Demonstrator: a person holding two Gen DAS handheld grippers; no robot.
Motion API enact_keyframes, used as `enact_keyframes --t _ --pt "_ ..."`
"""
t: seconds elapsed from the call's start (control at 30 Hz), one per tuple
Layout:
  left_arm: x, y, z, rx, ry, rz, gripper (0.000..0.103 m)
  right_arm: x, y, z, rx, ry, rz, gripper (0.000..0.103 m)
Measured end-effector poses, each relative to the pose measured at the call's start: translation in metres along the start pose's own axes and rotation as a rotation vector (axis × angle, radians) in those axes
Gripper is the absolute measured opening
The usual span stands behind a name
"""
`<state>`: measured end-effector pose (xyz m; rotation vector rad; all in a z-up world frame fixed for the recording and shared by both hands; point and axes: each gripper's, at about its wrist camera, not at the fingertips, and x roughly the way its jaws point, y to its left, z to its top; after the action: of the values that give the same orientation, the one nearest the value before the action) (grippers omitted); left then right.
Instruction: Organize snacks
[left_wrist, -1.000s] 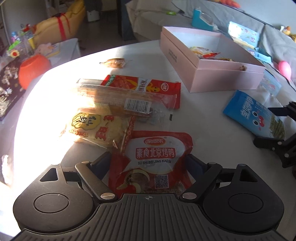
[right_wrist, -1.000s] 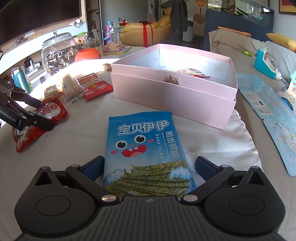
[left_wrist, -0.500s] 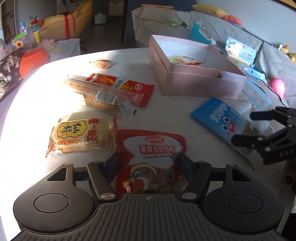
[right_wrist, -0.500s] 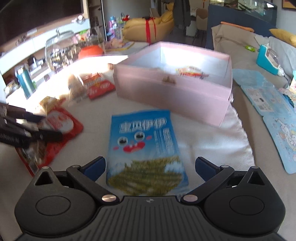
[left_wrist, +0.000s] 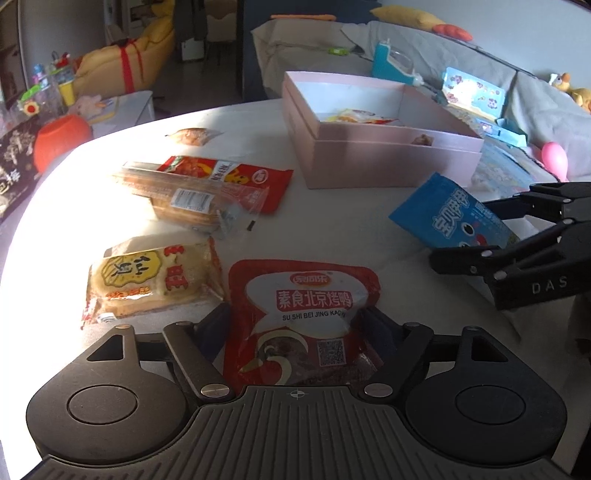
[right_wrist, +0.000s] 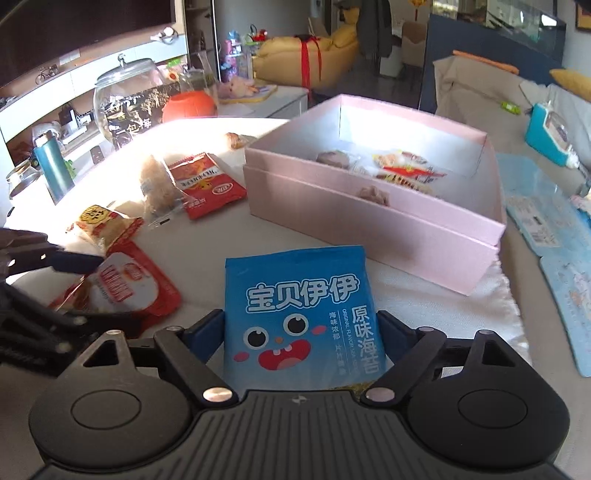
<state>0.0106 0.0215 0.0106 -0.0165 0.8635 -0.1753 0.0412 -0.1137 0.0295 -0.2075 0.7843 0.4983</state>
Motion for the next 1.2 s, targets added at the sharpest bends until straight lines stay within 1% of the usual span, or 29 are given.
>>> enact_keyframes --t 0.1,0.13,0.17,0.23,0.3,0.33,0.4,0.47,0.5,0.53,0.57,0.63,0.67,0.73,0.8,0.9,0.93,0.97,1.0,1.03,1.07,1.1,1.13,1.2 --pt "-0.006 -0.008 -0.004 0.002 0.007 -0.124 0.075 -0.012 -0.004 -0.007 -0.020 0.002 -0.017 0.087" --pt "-0.008 -0.012 -0.007 0.010 0.010 -0.147 0.073 -0.015 -0.005 -0.009 -0.025 0.005 -0.024 0.087" --pt "-0.010 -0.016 -0.010 0.018 0.007 -0.153 0.071 -0.017 -0.007 -0.011 -0.028 0.010 -0.030 0.087" --pt "-0.014 -0.017 -0.015 0.011 -0.001 -0.145 0.070 -0.019 -0.007 -0.014 -0.034 0.016 -0.033 0.088" --pt "-0.018 -0.009 -0.020 -0.033 -0.007 -0.142 0.068 -0.022 -0.003 -0.012 -0.054 0.000 -0.045 0.089" --pt "-0.020 -0.003 -0.022 -0.059 -0.011 -0.129 0.068 -0.024 0.001 -0.009 -0.070 -0.018 -0.048 0.089" --pt "-0.028 0.009 -0.026 -0.093 -0.023 -0.063 0.068 -0.028 0.010 0.000 -0.099 -0.051 -0.029 0.093" --pt "-0.036 0.022 -0.030 -0.122 -0.031 -0.004 0.068 -0.029 0.023 0.014 -0.139 -0.076 0.031 0.094" --pt "-0.039 0.028 -0.033 -0.141 -0.029 0.014 0.068 -0.028 0.031 0.022 -0.161 -0.083 0.073 0.094" --pt "-0.041 0.035 -0.035 -0.162 -0.023 0.020 0.068 -0.025 0.040 0.030 -0.183 -0.087 0.114 0.094" --pt "-0.042 0.039 -0.038 -0.182 -0.018 0.010 0.068 -0.021 0.050 0.039 -0.204 -0.087 0.156 0.094" --pt "-0.044 0.043 -0.043 -0.200 -0.033 -0.009 0.068 -0.010 0.074 0.059 -0.241 -0.081 0.232 0.094" --pt "-0.044 0.042 -0.043 -0.198 -0.037 -0.007 0.069 -0.003 0.086 0.068 -0.257 -0.068 0.274 0.094" --pt "-0.044 0.041 -0.044 -0.196 -0.043 -0.002 0.069 0.017 0.111 0.087 -0.275 -0.015 0.346 0.090" --pt "-0.044 0.043 -0.045 -0.197 -0.045 -0.004 0.069 0.041 0.133 0.101 -0.268 0.046 0.386 0.084" --pt "-0.045 0.044 -0.046 -0.196 -0.051 -0.007 0.069 0.076 0.158 0.110 -0.283 0.115 0.373 0.084" --pt "-0.046 0.044 -0.048 -0.195 -0.053 -0.006 0.069 0.086 0.161 0.108 -0.291 0.144 0.376 0.084" --pt "-0.046 0.044 -0.048 -0.195 -0.055 -0.005 0.070 0.094 0.164 0.106 -0.294 0.169 0.375 0.081" --pt "-0.046 0.044 -0.048 -0.194 -0.058 -0.004 0.070 0.098 0.165 0.103 -0.294 0.191 0.370 0.070" --pt "-0.046 0.043 -0.050 -0.195 -0.061 -0.005 0.070 0.099 0.163 0.098 -0.296 0.194 0.355 0.065" --pt "-0.047 0.043 -0.051 -0.196 -0.065 -0.006 0.070 0.094 0.160 0.097 -0.297 0.178 0.342 0.049" --pt "-0.047 0.044 -0.052 -0.198 -0.069 -0.008 0.070 0.089 0.154 0.097 -0.284 0.187 0.343 0.035" --pt "-0.048 0.044 -0.053 -0.199 -0.070 -0.009 0.071 0.083 0.145 0.098 -0.250 0.200 0.359 0.034" --pt "-0.048 0.042 -0.053 -0.194 -0.072 -0.007 0.072 0.066 0.125 0.095 -0.200 0.190 0.371 0.034"
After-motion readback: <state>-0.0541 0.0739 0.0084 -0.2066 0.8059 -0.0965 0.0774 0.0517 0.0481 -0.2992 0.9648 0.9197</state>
